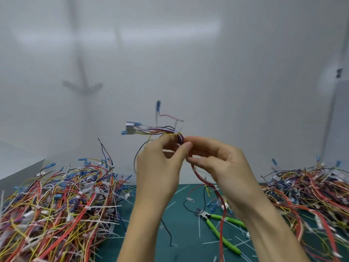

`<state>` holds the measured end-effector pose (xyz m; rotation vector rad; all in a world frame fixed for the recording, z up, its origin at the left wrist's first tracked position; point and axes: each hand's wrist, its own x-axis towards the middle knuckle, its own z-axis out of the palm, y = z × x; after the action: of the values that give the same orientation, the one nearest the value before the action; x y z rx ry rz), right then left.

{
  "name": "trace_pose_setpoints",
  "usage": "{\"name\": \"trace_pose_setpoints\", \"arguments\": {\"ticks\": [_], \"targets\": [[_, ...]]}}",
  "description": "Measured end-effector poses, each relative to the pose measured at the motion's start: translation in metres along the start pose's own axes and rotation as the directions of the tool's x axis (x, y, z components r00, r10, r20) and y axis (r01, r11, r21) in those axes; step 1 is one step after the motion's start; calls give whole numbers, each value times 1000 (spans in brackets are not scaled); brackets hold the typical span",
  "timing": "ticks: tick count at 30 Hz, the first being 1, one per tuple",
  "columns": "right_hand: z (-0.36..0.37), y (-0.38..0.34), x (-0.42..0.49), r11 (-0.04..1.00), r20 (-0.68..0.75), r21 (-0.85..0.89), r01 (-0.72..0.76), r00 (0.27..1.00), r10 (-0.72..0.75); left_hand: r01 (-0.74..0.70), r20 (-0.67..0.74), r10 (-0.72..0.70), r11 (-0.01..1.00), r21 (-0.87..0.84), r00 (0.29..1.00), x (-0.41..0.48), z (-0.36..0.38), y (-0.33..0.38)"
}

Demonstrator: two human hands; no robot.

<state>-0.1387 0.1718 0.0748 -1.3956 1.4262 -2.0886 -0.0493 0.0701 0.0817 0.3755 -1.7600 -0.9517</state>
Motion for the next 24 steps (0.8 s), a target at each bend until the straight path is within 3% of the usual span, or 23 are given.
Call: {"name": "trace_pose_setpoints", "arguments": {"ticks": [6,11,15,20,24], "targets": [[-1,2,-1,995,80,-48,-89,993,93,118,68,-110,986,-122,992,6,-8,-14],[-9,7,2,969,-175,-222,-107,982,69,162,66,-154,975,-153,986,10,-7,-19],[-17,12,4,814,-283,-541,-212,957,62,130,141,-107,978,-163,984,11,-12,-19],[-20,17,3,803,-140,-512,-306,952,273,45,187,-13,984,-170,982,10,-15,-20],[-19,17,2,853,23,-449,-267,950,310,14,179,22,980,-200,984,9,-15,-20]]}}
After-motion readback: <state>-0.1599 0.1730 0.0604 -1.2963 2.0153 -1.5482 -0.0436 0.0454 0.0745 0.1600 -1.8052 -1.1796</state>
